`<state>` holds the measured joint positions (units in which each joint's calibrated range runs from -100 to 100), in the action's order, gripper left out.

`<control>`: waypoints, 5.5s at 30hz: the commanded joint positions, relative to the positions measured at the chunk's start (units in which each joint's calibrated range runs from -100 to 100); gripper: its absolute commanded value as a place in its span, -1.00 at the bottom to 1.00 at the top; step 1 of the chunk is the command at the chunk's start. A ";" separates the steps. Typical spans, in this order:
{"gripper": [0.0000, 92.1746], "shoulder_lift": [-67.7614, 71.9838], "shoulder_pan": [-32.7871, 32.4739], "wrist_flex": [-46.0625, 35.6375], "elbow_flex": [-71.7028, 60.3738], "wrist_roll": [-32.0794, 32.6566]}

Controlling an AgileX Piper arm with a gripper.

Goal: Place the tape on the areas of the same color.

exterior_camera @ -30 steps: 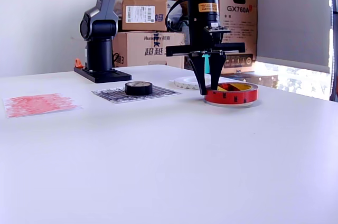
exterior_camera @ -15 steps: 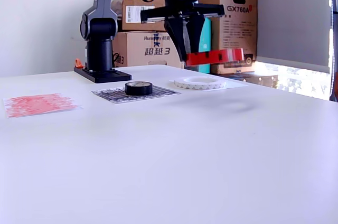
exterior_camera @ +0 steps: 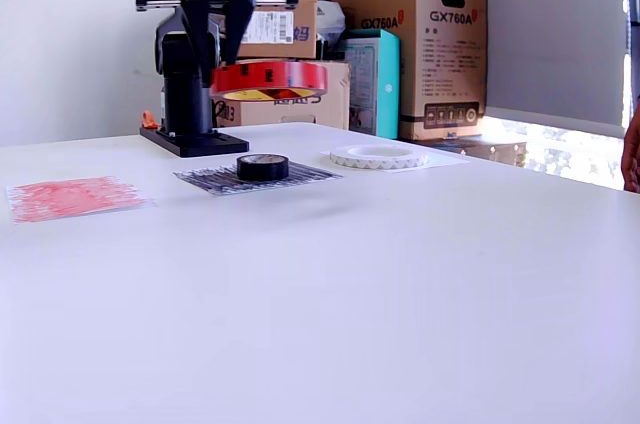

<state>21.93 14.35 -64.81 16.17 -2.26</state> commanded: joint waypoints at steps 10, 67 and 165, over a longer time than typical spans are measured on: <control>-1.00 -0.70 14.68 0.19 -1.14 -25.32; -1.00 6.88 19.65 19.03 10.13 -65.60; 0.45 -13.89 19.41 30.74 13.49 -55.36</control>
<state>18.27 34.88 -34.17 30.03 -64.66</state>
